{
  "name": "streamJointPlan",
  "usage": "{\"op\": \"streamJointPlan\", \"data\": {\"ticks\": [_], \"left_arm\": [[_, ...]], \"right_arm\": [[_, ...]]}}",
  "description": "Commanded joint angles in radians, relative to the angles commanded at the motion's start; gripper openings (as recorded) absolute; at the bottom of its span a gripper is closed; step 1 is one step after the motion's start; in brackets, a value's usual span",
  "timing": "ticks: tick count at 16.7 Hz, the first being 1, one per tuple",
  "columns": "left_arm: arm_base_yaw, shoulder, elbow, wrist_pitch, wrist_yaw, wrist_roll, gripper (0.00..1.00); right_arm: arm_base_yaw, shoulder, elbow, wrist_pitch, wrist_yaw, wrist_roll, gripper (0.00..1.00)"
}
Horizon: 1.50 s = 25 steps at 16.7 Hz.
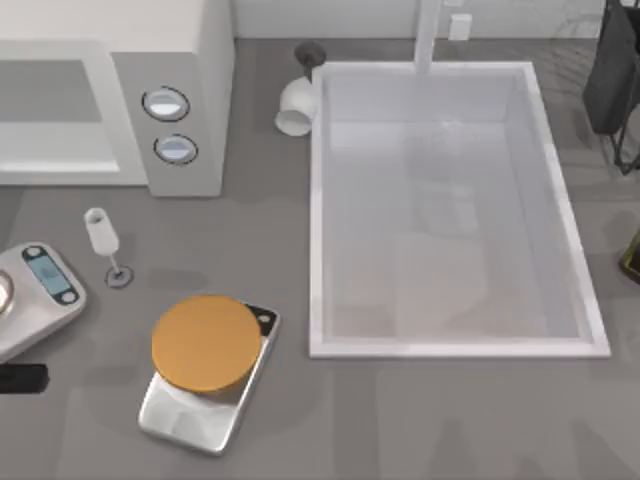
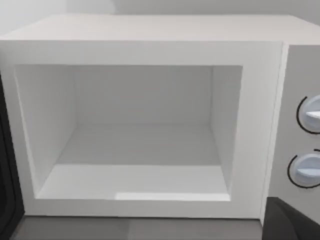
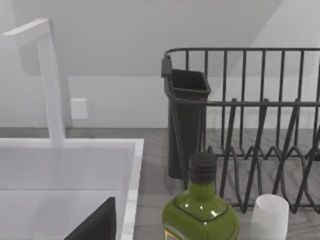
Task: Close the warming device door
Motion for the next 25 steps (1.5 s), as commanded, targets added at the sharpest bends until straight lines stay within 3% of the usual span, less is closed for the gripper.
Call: {"op": "streamJointPlan", "data": {"ticks": [7,13,19,25], "left_arm": [[-0.259,0.283,-0.009,0.297,-0.259,0.005,0.00],[-0.283,0.311,-0.007,0.325,-0.283,0.005,0.00],[-0.422,0.470,0.057,0.420,-0.422,0.009,0.00],[-0.417,0.485,0.062,0.416,-0.416,0.013,0.00]], "right_arm": [[0.000,0.000,0.000,0.000,0.000,0.000,1.00],[0.000,0.000,0.000,0.000,0.000,0.000,1.00],[0.000,0.000,0.000,0.000,0.000,0.000,1.00],[0.000,0.000,0.000,0.000,0.000,0.000,1.00]]}}
